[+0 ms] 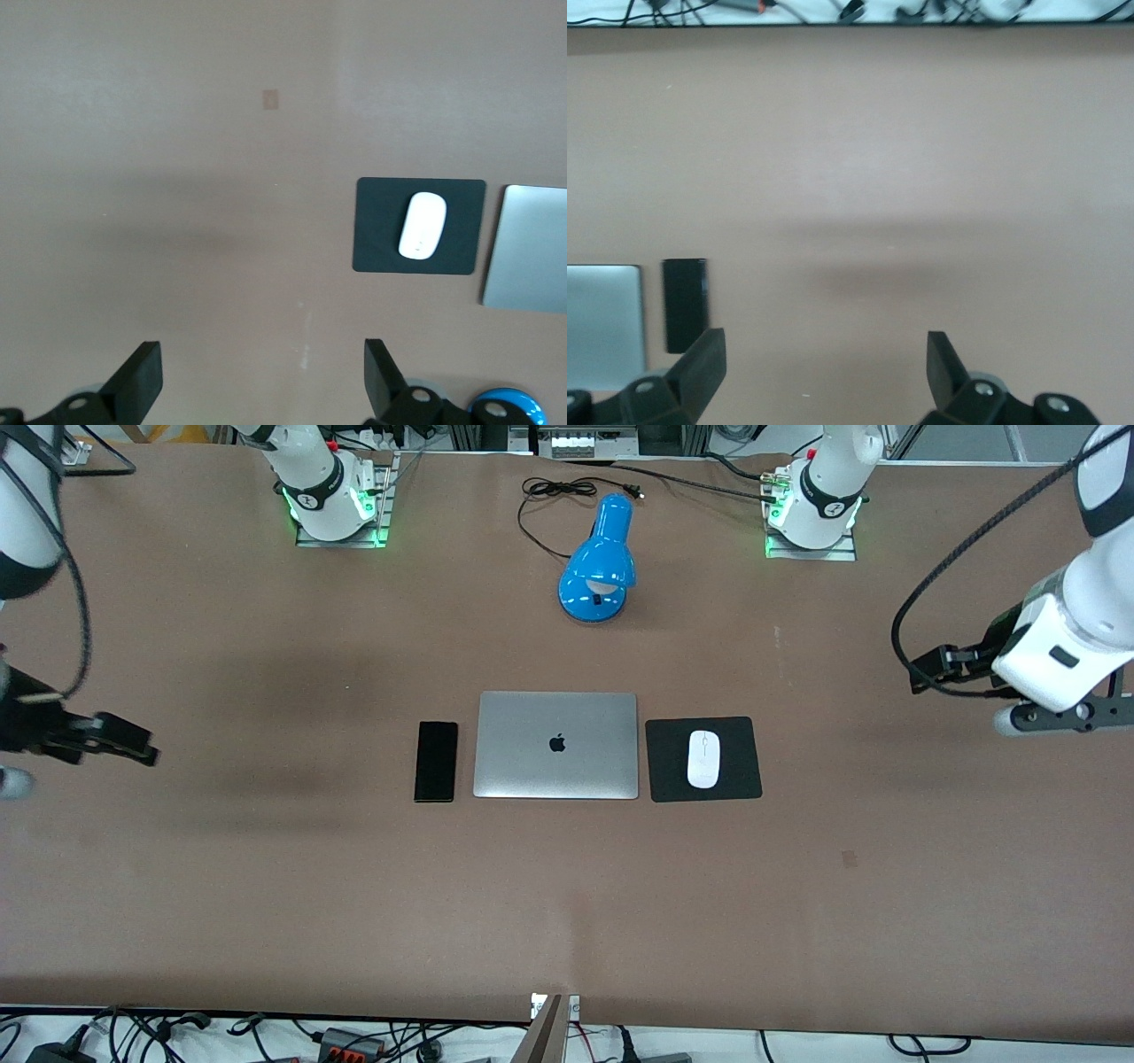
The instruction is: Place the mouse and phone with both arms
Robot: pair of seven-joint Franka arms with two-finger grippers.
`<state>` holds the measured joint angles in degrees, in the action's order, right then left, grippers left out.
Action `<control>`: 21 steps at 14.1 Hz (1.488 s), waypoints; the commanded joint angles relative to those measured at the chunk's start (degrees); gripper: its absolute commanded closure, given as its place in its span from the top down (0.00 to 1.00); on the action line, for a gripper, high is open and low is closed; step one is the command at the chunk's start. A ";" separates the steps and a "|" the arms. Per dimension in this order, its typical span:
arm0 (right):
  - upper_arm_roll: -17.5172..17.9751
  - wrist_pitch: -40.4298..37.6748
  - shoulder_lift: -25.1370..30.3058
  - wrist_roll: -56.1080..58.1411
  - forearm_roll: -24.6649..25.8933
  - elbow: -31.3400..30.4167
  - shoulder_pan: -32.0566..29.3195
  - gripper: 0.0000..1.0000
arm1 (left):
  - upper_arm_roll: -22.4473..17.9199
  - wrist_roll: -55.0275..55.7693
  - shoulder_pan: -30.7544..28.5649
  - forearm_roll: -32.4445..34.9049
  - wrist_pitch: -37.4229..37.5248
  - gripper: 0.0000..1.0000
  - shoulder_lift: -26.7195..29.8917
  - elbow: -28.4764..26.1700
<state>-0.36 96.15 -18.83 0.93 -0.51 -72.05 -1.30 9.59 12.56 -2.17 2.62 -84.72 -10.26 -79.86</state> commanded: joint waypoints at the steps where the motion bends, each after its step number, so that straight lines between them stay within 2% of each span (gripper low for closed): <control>1: -0.69 -1.66 2.57 2.40 1.39 -0.99 -0.46 1.00 | 0.60 -3.94 -3.63 -2.88 -10.78 1.00 10.77 -16.62; 3: -0.69 -3.52 4.06 3.46 0.78 -3.61 -1.25 1.00 | 1.22 -3.50 -3.72 -2.88 -11.43 1.00 11.67 -18.22; 6: -0.60 1.03 9.40 3.55 0.60 -13.60 -1.16 1.00 | 0.43 -3.50 -3.02 -2.88 -11.43 1.00 11.41 -19.54; 7: -0.60 3.05 12.21 3.55 0.69 -18.17 -1.16 1.00 | 0.52 -3.85 -3.02 -2.88 -11.43 1.00 11.14 -19.20; 9: -0.69 3.17 16.44 3.64 0.77 -23.47 -1.16 1.00 | 0.17 -7.69 -3.28 -2.18 -11.87 1.00 10.44 -16.40; 11: -0.60 3.07 17.95 3.64 1.13 -24.54 -1.16 1.00 | 0.17 -11.14 -3.28 -2.18 -11.43 1.00 10.09 -15.07; 21: -0.60 0.70 18.65 3.46 0.78 -23.75 -1.16 1.00 | 0.34 -11.85 -3.72 -2.09 -11.25 1.00 10.17 -14.89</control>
<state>-1.12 97.24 -1.77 3.41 0.21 -94.66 -2.13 9.92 2.30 -5.60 0.89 -96.56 -0.34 -95.36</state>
